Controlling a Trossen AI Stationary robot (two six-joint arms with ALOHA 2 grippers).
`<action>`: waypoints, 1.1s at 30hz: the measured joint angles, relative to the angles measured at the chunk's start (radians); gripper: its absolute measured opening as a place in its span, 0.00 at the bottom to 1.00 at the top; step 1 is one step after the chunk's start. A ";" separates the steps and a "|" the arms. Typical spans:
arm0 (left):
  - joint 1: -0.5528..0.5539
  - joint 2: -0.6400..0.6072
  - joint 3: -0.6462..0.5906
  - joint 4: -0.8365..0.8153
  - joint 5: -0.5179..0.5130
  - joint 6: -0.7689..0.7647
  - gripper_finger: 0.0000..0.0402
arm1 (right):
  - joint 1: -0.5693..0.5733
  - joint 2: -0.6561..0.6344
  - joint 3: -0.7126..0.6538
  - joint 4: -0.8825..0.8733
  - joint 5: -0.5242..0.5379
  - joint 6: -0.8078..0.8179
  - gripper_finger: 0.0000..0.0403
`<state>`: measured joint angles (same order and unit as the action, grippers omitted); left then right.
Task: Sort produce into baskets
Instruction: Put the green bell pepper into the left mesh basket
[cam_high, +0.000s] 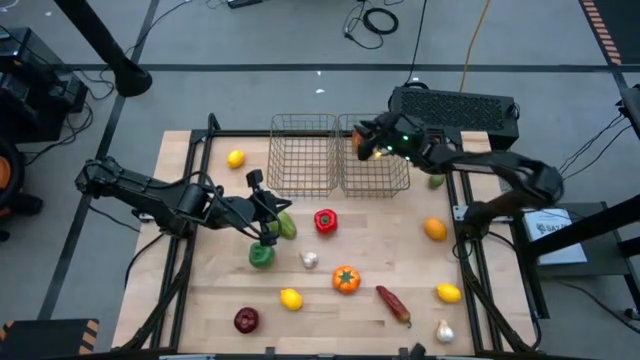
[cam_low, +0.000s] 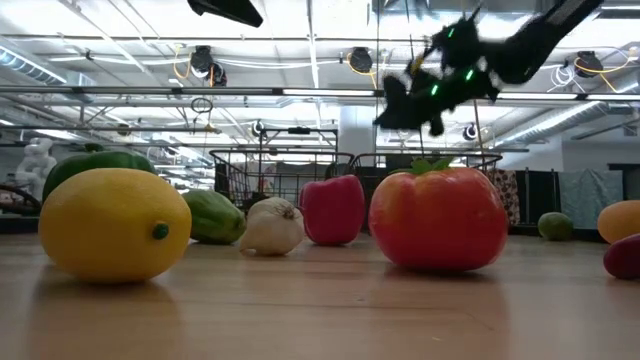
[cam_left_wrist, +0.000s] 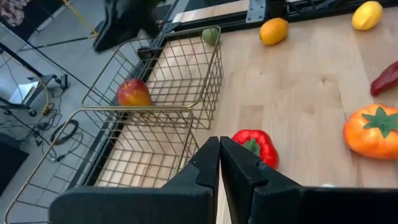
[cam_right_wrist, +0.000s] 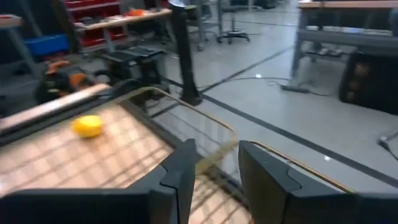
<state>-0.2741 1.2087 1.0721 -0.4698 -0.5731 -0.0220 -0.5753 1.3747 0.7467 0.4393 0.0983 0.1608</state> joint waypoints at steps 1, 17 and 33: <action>-0.004 0.000 0.000 0.000 0.000 0.000 0.06 | 0.020 -0.048 0.000 -0.042 -0.001 0.000 0.29; -0.105 -0.083 0.001 -0.115 0.000 -0.276 0.06 | 0.369 -0.550 0.000 -0.488 -0.001 -0.005 0.29; -0.303 0.059 0.000 -0.510 0.069 -0.904 0.06 | 0.417 -0.546 -0.001 -0.584 0.000 0.045 0.29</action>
<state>-0.5776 1.2679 1.0725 -0.9793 -0.5040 -0.9260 -0.1585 0.8284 0.7460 -0.1444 0.0986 0.2056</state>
